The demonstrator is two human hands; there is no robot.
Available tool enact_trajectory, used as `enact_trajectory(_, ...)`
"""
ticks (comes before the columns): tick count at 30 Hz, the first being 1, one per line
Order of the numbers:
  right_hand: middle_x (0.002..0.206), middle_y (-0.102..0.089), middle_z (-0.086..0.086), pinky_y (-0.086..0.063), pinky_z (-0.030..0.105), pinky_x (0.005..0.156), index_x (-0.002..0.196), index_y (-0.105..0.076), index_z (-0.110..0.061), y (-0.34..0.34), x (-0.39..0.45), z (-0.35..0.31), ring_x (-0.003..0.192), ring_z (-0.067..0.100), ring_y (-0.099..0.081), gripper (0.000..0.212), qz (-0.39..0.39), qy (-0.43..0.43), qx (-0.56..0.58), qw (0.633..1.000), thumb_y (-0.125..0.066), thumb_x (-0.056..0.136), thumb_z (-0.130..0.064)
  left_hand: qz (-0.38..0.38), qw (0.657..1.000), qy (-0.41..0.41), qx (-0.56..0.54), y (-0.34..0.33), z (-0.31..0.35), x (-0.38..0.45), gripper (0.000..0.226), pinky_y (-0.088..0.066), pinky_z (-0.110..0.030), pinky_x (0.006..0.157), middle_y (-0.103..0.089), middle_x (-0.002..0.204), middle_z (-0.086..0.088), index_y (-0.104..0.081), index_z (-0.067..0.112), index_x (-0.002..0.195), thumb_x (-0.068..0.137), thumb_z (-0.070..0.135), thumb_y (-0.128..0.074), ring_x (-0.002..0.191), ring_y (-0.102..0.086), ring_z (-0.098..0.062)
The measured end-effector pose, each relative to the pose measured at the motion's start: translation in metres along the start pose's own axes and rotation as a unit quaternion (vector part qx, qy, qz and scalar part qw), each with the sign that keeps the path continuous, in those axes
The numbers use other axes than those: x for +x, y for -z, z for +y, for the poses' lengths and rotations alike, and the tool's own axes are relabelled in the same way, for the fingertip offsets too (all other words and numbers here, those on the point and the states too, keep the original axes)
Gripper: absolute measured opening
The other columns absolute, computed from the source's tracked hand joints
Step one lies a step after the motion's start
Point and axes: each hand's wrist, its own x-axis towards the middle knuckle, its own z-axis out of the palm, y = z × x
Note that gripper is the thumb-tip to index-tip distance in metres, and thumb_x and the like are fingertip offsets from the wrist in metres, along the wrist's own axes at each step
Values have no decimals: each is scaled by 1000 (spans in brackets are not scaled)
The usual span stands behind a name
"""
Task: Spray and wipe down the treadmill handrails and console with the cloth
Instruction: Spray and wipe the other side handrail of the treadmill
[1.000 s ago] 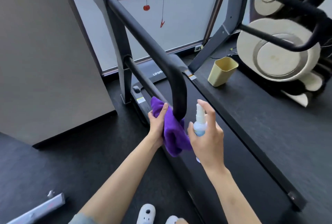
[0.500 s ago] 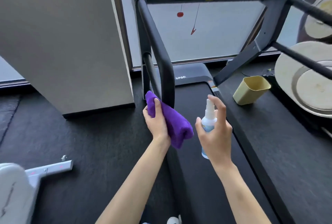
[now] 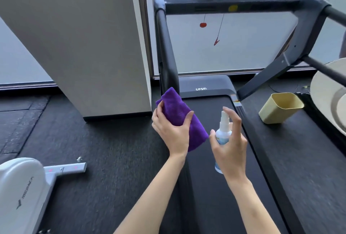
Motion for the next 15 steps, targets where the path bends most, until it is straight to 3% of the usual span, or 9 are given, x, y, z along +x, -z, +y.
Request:
enact_trajectory(4, 95, -52, -35, -50, 28, 59, 129, -39, -35, -1, 7, 6, 70, 9, -56, 67, -10, 14, -5, 1000, -68, 80, 0, 12, 999, 19, -26, 1, -4, 20, 66, -39, -22, 97, -60, 122, 2, -59, 14, 127, 68, 31, -84, 111, -55, -14)
enact_trajectory(7, 95, -52, -31, -44, 17, 63, 129, -39, -34, 0, 12, 11, 83, -2, -54, 67, -11, 20, 5, 1000, -68, 80, 2, -23, 995, 35, -96, 13, -10, 34, 46, -46, -23, 95, -69, 109, 5, -66, 15, 116, 74, 28, -81, 103, -63, -8)
enact_trajectory(9, 90, -54, -29, -42, 15, 59, 129, -39, -35, 1, 14, 15, 79, 2, -53, 68, -15, 17, 6, 1000, -68, 80, 2, -53, 992, 4, -115, 22, -11, 51, 27, -46, -15, 86, -70, 97, 14, -66, 26, 104, 79, 26, -76, 92, -64, 0)
enact_trajectory(11, 87, -53, -26, -43, 13, 57, 129, -39, -36, 0, 15, 20, 74, 7, -53, 68, -13, 11, 5, 1000, -67, 79, 2, -143, 983, -3, -116, 28, -8, 72, 16, -46, -17, 81, -67, 89, 16, -60, 31, 97, 84, 34, -68, 82, -62, 0)
enact_trajectory(13, 83, -54, -21, -44, 14, 56, 130, -39, -36, -1, 13, 22, 71, 9, -53, 69, -10, 7, 2, 1000, -67, 80, 1, -268, 958, 7, -100, 31, -7, 87, 25, -47, -24, 75, -63, 81, 11, -57, 25, 91, 80, 47, -59, 73, -59, -2)
enact_trajectory(15, 85, -54, -19, -48, 23, 55, 129, -39, -38, -5, 12, 21, 69, 12, -53, 68, -15, 1, 0, 1000, -67, 80, 1, -345, 934, 22, -92, 32, -6, 94, 29, -48, -21, 66, -63, 71, 15, -54, 22, 85, 77, 50, -59, 65, -58, -1)
